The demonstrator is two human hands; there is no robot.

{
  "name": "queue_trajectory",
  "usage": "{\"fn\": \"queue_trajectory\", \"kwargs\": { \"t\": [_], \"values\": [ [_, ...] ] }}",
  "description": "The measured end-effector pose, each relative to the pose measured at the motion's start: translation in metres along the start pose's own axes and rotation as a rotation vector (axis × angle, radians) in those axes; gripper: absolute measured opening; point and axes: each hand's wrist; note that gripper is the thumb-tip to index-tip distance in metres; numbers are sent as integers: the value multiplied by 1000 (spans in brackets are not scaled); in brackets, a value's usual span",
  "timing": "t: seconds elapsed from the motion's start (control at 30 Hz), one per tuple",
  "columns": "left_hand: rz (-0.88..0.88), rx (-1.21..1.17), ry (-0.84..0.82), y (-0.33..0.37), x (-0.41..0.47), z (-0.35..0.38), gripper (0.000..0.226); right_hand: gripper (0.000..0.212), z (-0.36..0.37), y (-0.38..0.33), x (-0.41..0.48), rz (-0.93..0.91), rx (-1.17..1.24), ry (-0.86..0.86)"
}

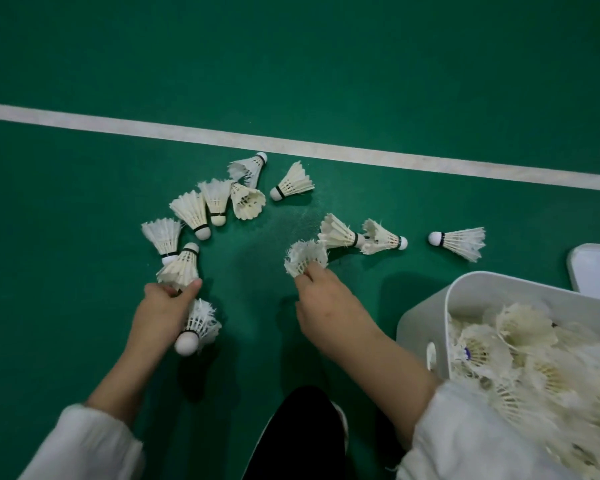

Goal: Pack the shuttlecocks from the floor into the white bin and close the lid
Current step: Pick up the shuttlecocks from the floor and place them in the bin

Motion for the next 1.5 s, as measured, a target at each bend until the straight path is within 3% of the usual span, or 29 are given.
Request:
{"fn": "queue_trajectory", "kwargs": {
  "t": [0.07, 0.2, 0.27, 0.43, 0.6, 0.77, 0.9, 0.97, 1.07, 1.2, 1.33, 1.4, 1.5],
  "values": [
    [-81, -175, -28, -5, 5, 6, 56, 24, 1, 1, -4, -40, 22, 21],
    [-252, -610, 17, 4, 12, 15, 44, 33, -10, 9, -13, -53, 139, 111],
    [-262, -637, 106, 9, 11, 16, 39, 34, -18, 14, -18, -49, 197, 180],
    [167, -474, 193, 34, -27, -2, 16, 19, -48, 22, -40, 23, 405, 256],
    [529, -530, 35, 101, -79, -27, 21, 33, -100, 56, -99, 155, 752, 215],
    [862, -488, -146, 172, -160, -33, 12, 12, -134, 108, -190, 284, 700, 408],
    [1064, -302, -249, 191, -204, -12, 1, 14, -101, 126, -225, 366, 592, 323],
    [1161, -197, -268, 191, -214, 3, 20, 25, -72, 124, -223, 303, 460, 285],
    [1228, -112, -274, 183, -219, 21, 29, 15, -29, 120, -209, 142, 237, 224],
    [1288, -13, -221, 178, -226, 34, 24, 25, -4, 125, -203, 85, 182, 100],
    [1320, 67, -193, 184, -230, 38, 27, 30, -43, 136, -218, 164, 316, 287],
    [1351, 94, -204, 188, -236, 40, 27, 33, -66, 142, -226, 170, 435, 458],
    [1450, 197, -219, 195, -248, 48, 27, 45, -83, 145, -222, 79, 328, 507]
  ]
}}
Point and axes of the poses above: each hand's wrist, its own x-axis towards the middle knuckle, its own z-axis out of the palm, y = z × x, and after that the axes turned 2 degrees about y, right-handed
